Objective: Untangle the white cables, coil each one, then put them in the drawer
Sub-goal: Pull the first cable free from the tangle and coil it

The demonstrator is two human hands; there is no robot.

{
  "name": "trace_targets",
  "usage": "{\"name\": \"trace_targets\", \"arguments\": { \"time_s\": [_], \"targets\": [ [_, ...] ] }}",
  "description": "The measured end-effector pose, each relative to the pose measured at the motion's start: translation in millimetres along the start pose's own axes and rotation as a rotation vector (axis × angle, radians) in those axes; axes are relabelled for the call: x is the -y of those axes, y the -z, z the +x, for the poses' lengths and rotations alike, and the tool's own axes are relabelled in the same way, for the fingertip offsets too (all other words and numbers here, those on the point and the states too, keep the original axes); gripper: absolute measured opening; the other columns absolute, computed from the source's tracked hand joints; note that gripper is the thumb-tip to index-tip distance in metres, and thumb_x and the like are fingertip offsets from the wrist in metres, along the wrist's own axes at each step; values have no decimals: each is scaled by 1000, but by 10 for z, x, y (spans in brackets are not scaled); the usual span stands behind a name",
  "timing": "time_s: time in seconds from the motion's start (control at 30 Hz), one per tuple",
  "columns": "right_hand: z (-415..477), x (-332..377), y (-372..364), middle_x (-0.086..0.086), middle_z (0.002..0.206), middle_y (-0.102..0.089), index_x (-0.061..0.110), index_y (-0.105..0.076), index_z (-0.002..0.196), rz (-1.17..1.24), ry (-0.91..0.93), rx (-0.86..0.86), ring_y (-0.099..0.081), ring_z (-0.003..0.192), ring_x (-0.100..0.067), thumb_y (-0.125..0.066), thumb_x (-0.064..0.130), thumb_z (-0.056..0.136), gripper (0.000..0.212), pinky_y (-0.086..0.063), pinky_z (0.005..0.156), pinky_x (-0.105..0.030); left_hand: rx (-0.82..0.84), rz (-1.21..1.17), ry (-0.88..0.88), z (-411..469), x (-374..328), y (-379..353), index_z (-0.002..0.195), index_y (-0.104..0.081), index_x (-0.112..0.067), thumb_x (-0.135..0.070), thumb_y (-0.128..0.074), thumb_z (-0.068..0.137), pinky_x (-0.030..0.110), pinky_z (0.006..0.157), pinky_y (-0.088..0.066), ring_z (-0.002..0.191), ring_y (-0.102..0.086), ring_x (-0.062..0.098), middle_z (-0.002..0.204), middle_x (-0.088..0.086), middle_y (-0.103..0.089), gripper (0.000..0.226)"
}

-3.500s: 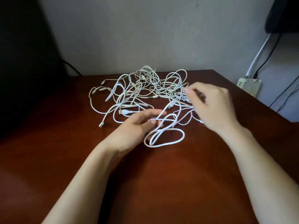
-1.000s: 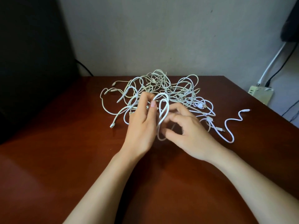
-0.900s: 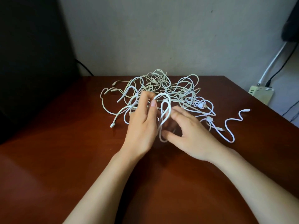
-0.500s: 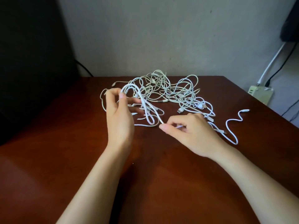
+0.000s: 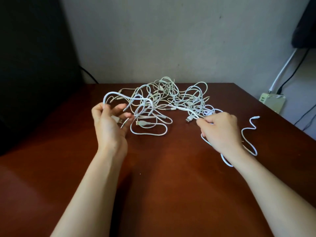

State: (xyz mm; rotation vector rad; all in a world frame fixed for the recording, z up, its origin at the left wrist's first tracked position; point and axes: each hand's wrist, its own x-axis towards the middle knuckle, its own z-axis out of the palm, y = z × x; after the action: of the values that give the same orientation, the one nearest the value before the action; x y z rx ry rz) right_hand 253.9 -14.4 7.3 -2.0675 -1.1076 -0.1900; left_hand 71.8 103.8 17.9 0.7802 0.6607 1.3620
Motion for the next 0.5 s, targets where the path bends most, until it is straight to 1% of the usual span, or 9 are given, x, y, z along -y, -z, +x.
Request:
{"name": "trace_targets", "arguments": {
  "time_s": [0.07, 0.13, 0.2, 0.23, 0.3, 0.37, 0.4, 0.43, 0.5],
  "targets": [
    [-23, 1, 8, -19, 56, -56, 2, -64, 61, -104, 21, 69, -55, 61, -33, -51, 37, 80, 42, -39, 55, -29, 90, 14, 22, -22, 15, -28, 90, -39, -23, -22, -30, 105, 24, 59, -54, 51, -56, 10, 73, -1, -63, 18],
    [-48, 20, 6, -12, 61, -61, 9, -66, 70, -189, 50, 152, -57, 66, -30, -55, 32, 84, 29, -40, 58, -30, 208, 11, 38, -53, 22, -67, 89, -40, -22, -23, -30, 105, 25, 58, -54, 54, -57, 13, 71, -1, -64, 18],
    [-71, 52, 12, 1, 71, -65, 25, -65, 83, -244, 96, 234, -60, 76, -26, -55, 35, 86, 15, -41, 64, -29, 324, 5, 57, -93, 25, -111, 89, -40, -21, -23, -31, 105, 25, 58, -54, 58, -59, 14, 71, -2, -65, 18],
    [-83, 72, 18, 6, 77, -66, 33, -64, 96, -256, 125, 272, -61, 81, -23, -54, 36, 86, 15, -41, 67, -29, 374, 9, 67, -113, 28, -131, 89, -40, -21, -23, -31, 104, 25, 59, -54, 60, -60, 14, 71, -2, -66, 18],
    [-100, 93, 18, 15, 90, -64, 40, -55, 122, -253, 200, 317, -57, 83, -15, -54, 34, 87, 35, -41, 70, -28, 456, 19, 82, -155, 40, -170, 88, -41, -21, -24, -32, 104, 27, 61, -55, 62, -61, 15, 74, -1, -66, 19],
    [-111, 109, 27, 19, 112, -55, 41, -39, 138, -211, 298, 328, -54, 93, -11, -55, 30, 87, 55, -43, 77, -27, 520, 25, 89, -195, 52, -201, 88, -42, -20, -25, -31, 103, 28, 60, -55, 62, -62, 16, 76, 0, -66, 19],
    [-118, 108, 23, 19, 122, -49, 41, -32, 142, -180, 346, 339, -52, 103, -9, -56, 28, 86, 62, -43, 82, -27, 546, 30, 92, -210, 58, -211, 89, -42, -20, -25, -31, 104, 28, 60, -55, 62, -63, 16, 76, 0, -67, 19],
    [-123, 108, 20, 20, 130, -43, 40, -28, 144, -152, 398, 355, -47, 112, -6, -57, 24, 86, 67, -40, 86, -24, 568, 34, 93, -226, 62, -220, 89, -42, -20, -24, -30, 104, 27, 61, -54, 62, -63, 15, 76, -1, -67, 19],
    [-136, 115, 6, 21, 137, -33, 36, -26, 146, -132, 479, 396, -37, 121, -3, -58, 17, 84, 72, -31, 90, -16, 602, 38, 87, -247, 75, -230, 89, -41, -20, -24, -29, 104, 27, 63, -53, 63, -64, 14, 77, -1, -68, 19]
  ]
}}
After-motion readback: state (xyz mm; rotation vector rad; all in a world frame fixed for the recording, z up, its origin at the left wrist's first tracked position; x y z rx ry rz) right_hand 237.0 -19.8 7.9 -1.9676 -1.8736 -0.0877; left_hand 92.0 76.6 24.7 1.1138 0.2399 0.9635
